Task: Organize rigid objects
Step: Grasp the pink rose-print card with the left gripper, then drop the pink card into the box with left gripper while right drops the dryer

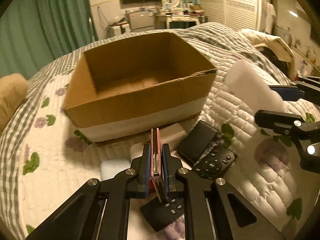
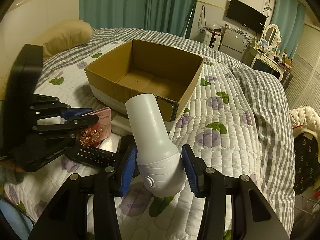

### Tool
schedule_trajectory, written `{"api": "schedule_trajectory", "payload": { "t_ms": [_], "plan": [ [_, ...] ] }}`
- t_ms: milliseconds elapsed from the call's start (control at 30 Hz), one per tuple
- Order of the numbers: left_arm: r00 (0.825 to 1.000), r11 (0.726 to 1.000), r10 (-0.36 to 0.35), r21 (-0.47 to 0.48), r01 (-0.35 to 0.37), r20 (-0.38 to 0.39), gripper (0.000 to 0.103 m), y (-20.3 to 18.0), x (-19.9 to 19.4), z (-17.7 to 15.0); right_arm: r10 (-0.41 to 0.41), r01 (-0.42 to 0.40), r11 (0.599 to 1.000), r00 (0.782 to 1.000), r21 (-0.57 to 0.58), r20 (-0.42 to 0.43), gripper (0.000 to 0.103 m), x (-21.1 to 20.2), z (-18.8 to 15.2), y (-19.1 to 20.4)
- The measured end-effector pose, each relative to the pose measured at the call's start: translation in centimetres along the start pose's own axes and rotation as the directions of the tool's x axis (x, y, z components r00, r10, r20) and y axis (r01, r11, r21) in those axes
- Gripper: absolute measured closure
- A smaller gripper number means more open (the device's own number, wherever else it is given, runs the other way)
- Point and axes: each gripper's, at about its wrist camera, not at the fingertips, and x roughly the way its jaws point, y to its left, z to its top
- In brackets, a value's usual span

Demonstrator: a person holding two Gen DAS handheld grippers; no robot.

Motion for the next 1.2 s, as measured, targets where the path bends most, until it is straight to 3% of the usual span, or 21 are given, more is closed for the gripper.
{"api": "schedule_trajectory", "payload": {
  "t_ms": [167,333,500,633,800,900,1067,1200],
  "plan": [
    [1.000,1.000,0.003,0.017,-0.003,0.005,0.094,-0.6,-0.9,-0.1,-0.002,0.002,1.000,1.000,-0.002,0.011,0.058,-0.2,0.1,-0.1],
    [0.995,0.999,-0.001,-0.036,0.005,0.104,0.094,0.4,-5.4,2.1,0.010,-0.011,1.000,0.998,0.008,0.068,0.058,-2.0,1.7,-0.7],
    [0.979,0.997,0.038,-0.066,-0.025,0.201,0.094,2.2,-9.6,6.7,-0.003,0.005,1.000,0.987,-0.014,0.161,0.058,-4.5,6.7,-1.1],
    [0.963,0.993,0.095,-0.086,-0.076,0.251,0.094,4.0,-10.3,10.7,-0.001,0.005,1.000,0.979,-0.020,0.202,0.058,-5.0,11.7,-1.4],
    [0.960,0.986,0.130,-0.138,-0.097,0.249,0.094,6.9,-7.5,14.2,-0.040,0.040,0.999,0.985,0.001,0.166,0.058,-1.6,17.0,-2.0],
    [0.970,0.984,0.107,-0.162,-0.072,0.220,0.094,8.1,-4.3,14.7,-0.041,0.037,0.999,0.994,0.036,0.101,0.058,2.1,18.6,-2.7],
    [0.984,0.981,0.129,-0.157,-0.110,0.120,0.094,8.1,1.0,13.5,-0.014,0.018,0.995,0.999,0.099,-0.045,0.058,8.8,18.2,-3.7],
    [0.993,0.978,0.101,-0.191,-0.087,0.064,0.094,8.0,3.7,11.6,0.018,-0.003,0.990,0.994,0.143,-0.107,0.058,11.7,16.5,-4.2]
  ]
}}
